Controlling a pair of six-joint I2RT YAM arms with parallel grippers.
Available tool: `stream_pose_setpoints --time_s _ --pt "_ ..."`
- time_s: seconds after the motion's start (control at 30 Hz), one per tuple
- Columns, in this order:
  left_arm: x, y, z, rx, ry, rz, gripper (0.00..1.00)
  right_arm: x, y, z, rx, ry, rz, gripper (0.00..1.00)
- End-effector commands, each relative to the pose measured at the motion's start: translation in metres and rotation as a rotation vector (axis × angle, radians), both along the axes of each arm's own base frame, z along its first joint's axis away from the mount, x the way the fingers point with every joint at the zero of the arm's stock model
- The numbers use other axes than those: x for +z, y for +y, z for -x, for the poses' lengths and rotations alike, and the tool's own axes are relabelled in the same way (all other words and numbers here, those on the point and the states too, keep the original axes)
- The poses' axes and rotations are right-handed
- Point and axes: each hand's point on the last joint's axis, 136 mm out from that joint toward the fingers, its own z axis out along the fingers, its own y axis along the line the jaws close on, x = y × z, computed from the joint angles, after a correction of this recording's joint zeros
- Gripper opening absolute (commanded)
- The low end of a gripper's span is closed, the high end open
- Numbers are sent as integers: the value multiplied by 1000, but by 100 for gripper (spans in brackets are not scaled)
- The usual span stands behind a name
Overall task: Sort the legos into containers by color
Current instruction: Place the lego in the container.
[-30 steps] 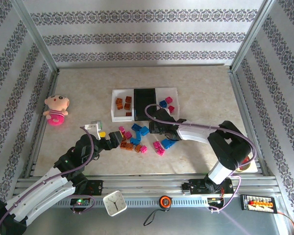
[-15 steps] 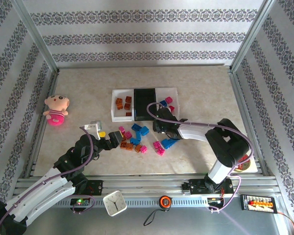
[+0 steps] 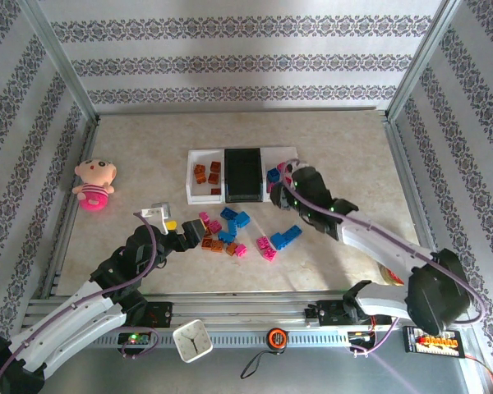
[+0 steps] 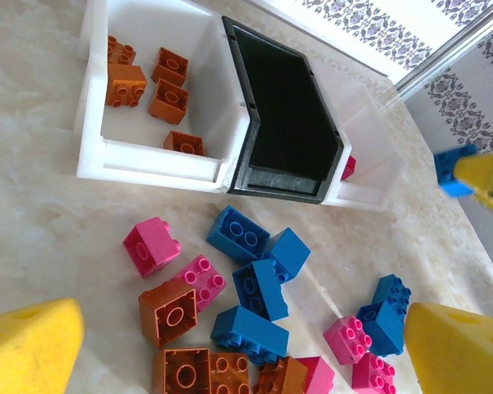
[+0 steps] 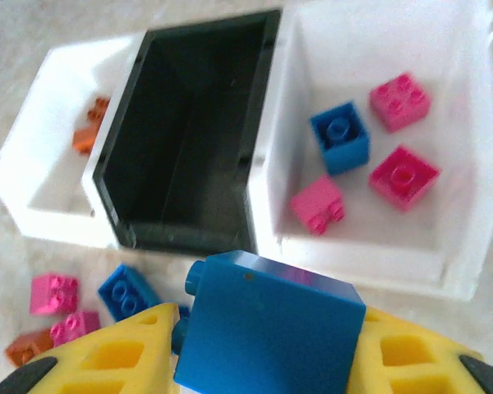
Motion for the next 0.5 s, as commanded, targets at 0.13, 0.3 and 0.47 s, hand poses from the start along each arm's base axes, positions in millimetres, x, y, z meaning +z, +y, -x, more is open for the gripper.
stream_pose_setpoints --time_s 0.13,0.3,0.47 --pt "6 0 0 -10 -1 -13 100 -16 -11 -73 -104 65 135 32" --pt "6 2 0 -4 7 -16 99 -27 -14 -108 -156 91 155 34" --pt "7 0 0 -11 2 -10 100 -30 -13 -126 -170 101 160 34"
